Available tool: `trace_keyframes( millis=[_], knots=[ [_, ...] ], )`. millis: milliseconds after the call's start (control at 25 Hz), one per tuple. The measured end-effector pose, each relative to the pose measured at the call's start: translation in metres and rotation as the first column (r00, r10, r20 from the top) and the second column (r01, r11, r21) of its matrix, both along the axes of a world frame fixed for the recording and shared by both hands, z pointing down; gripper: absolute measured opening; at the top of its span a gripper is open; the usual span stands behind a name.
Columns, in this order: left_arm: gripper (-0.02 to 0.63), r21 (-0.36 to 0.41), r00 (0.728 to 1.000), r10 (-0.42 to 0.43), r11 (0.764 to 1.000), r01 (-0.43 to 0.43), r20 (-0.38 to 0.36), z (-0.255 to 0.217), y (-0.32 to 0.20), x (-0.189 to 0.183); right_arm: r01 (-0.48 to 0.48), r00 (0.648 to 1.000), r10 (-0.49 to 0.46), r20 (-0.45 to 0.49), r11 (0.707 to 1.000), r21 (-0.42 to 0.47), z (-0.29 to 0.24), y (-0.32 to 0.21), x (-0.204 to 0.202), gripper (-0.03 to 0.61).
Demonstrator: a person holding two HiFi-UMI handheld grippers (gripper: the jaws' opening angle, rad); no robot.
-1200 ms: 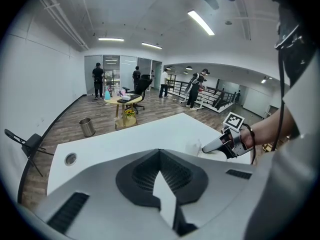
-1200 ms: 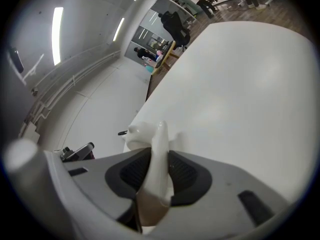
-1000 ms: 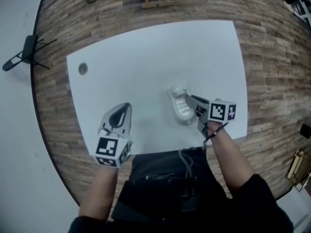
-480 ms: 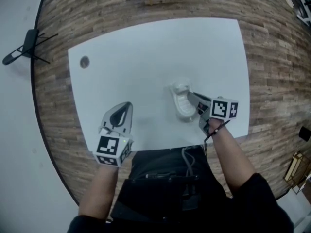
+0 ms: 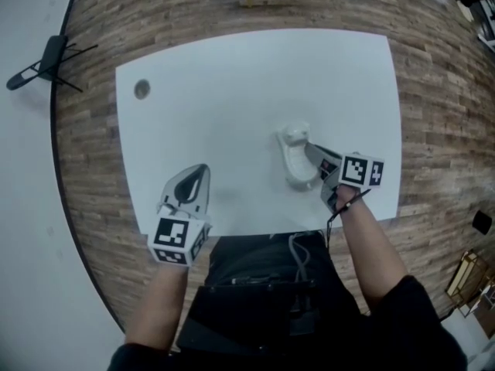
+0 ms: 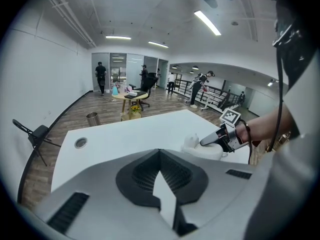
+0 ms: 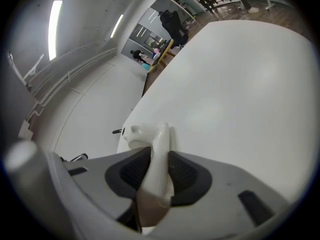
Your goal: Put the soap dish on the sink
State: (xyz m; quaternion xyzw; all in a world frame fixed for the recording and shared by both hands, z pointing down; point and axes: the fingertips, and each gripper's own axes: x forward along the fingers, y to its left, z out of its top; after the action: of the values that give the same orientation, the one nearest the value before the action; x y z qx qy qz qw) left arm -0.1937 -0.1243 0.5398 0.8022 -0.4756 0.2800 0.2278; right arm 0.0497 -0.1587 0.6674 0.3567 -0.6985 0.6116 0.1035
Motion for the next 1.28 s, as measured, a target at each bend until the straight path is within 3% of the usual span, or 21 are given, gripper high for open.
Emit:
trace_keyframes(
  millis=[680, 1080, 1280],
  knots=[
    [-0.011, 0.003, 0.997, -0.082, 0.997, 0.082, -0.001, 0.000, 0.029, -0.023, -0.008, 0.999, 0.008, -0.045, 1.000, -0.003, 0.007, -0.004, 0.000, 0.123],
    [-0.011, 0.023, 0.995, -0.099, 0.995, 0.098, 0.003, -0.009, 0.043, -0.029, 0.017, 0.994, -0.010, -0.113, 0.998, 0.056, 0.000, -0.009, 0.004, 0.124],
    [-0.011, 0.040, 0.994, -0.109, 0.993, 0.108, 0.007, -0.014, 0.051, -0.028, 0.033, 0.993, -0.024, -0.112, 0.997, 0.074, -0.007, 0.000, 0.005, 0.170]
  ],
)
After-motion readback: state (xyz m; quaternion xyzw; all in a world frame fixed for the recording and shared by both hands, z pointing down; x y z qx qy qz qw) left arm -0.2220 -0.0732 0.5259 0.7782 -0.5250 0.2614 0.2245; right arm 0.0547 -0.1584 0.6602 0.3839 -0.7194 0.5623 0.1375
